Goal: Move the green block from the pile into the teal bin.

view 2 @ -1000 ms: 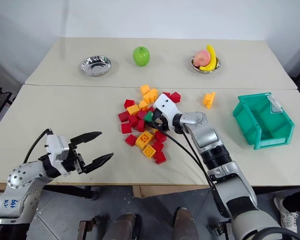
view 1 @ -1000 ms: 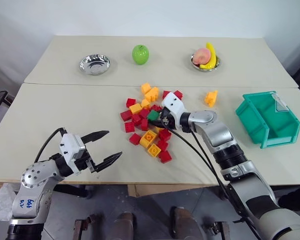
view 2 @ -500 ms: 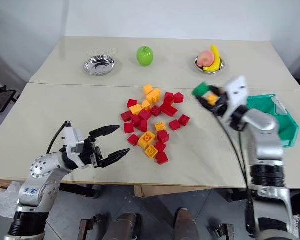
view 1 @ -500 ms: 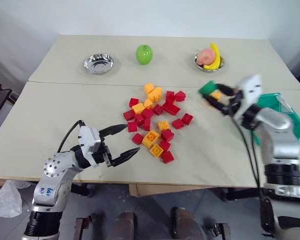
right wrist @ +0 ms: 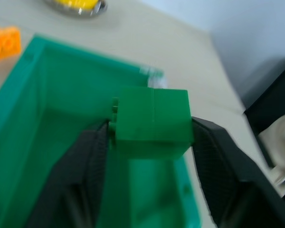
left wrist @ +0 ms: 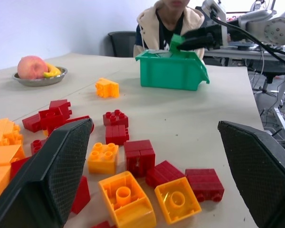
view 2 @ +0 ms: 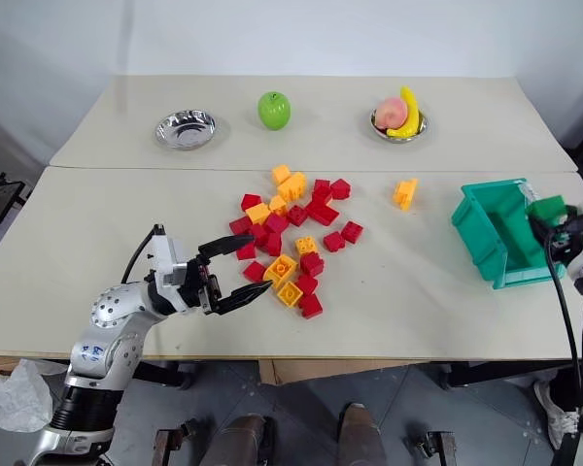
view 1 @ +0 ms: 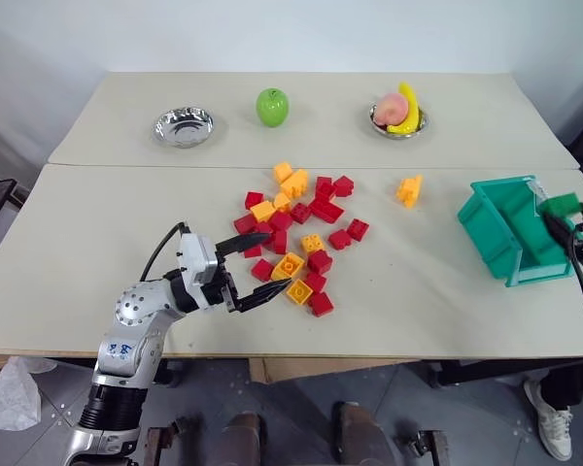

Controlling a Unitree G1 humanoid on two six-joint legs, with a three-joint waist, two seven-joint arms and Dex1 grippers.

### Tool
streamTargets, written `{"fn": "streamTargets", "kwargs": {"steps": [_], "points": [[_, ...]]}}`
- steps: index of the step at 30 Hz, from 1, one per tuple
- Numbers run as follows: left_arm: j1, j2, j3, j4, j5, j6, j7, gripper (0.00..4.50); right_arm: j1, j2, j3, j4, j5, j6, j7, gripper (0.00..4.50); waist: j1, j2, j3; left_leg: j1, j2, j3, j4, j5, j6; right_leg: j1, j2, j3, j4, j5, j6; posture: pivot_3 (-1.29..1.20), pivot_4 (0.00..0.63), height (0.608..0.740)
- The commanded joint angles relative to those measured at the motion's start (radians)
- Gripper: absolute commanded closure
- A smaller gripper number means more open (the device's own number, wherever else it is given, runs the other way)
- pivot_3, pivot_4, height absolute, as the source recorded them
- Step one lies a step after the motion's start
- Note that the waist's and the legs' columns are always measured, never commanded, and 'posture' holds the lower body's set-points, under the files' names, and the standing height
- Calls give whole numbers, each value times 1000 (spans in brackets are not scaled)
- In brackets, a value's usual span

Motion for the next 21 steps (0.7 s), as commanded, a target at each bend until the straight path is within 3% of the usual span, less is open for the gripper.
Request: {"fn": "streamTargets", "kwargs": {"steps": [1,3,8,15,21], "points": [[4,15,32,-2,-1,-21,1,0,-9,-35,-37,-17,49,-51,36,532,-1,0,0,0,0,0,0,0,0,0,0,0,0,0,0,0,150,740],[7,20,40,3,2,-25,8,0,-10,-37,-40,-29,74,-69,70,6,1,0,0,0,0,0,0,0,0,0,0,0,0,0,0,0,150,740],[26,33,70,12,18,-28,46,0,-12,-18,-12,-161,174,-51,183,6,1,0,0,0,0,0,0,0,0,0,0,0,-1,0,0,0,150,740],[100,57,177,18,79,-22,196,0,78,78,194,-470,240,11,301,6,1,0,0,0,1,-2,0,0,0,0,1,-1,0,0,0,0,150,740],[204,73,254,-19,107,-31,274,0,159,172,349,-490,210,-66,380,6,21,0,0,0,0,-3,1,0,0,0,0,0,-1,0,1,0,150,740]]}}
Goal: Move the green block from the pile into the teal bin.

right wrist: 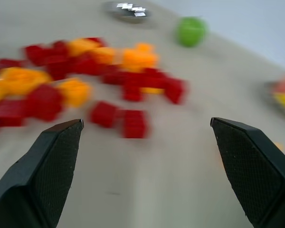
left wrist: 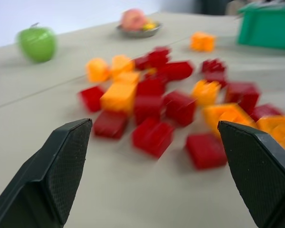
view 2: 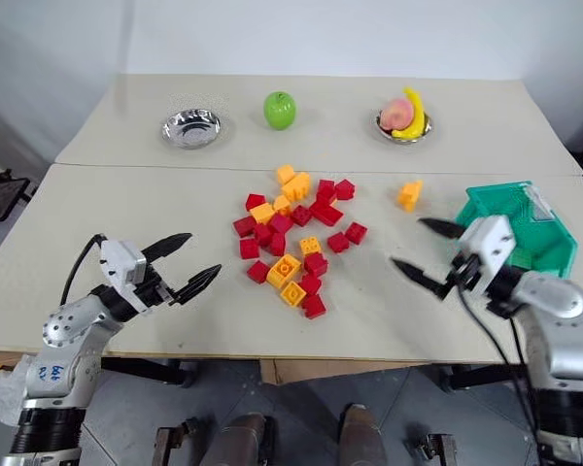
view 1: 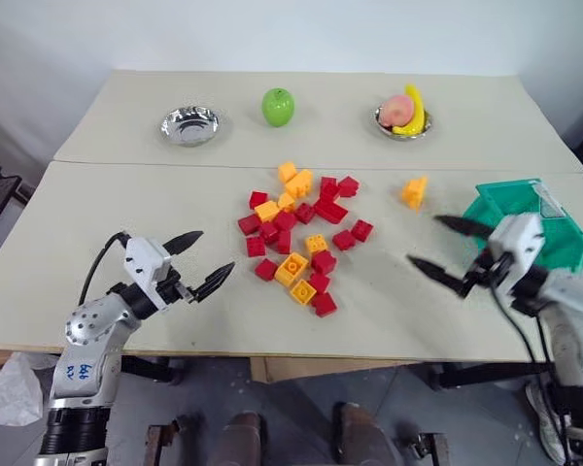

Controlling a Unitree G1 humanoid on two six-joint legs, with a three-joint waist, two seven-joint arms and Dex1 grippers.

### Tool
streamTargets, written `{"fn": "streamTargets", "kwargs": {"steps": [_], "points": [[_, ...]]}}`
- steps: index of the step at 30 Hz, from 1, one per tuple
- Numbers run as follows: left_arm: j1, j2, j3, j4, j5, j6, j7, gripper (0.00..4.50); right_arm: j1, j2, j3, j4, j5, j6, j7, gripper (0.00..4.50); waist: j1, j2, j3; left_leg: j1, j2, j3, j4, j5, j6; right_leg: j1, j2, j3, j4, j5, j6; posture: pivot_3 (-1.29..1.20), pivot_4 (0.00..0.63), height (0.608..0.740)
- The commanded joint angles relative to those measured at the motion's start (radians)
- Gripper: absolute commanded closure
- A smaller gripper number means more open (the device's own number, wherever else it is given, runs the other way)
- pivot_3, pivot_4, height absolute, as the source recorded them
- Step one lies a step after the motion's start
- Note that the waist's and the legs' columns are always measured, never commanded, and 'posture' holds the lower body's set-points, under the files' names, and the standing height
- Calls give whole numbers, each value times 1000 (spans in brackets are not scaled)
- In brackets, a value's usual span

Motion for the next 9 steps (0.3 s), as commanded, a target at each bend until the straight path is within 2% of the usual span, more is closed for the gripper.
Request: {"fn": "streamTargets", "kwargs": {"steps": [1,9], "points": [[66,1,65,-56,26,-31,68,0,21,53,48,7,9,-36,33,6,4,0,0,0,0,0,0,0,0,0,0,0,0,0,0,0,150,740],[151,-26,98,-144,43,-31,162,0,3,130,23,100,-37,-142,-62,6,7,0,0,0,0,-1,0,0,0,0,0,0,-4,0,0,0,150,740]]}}
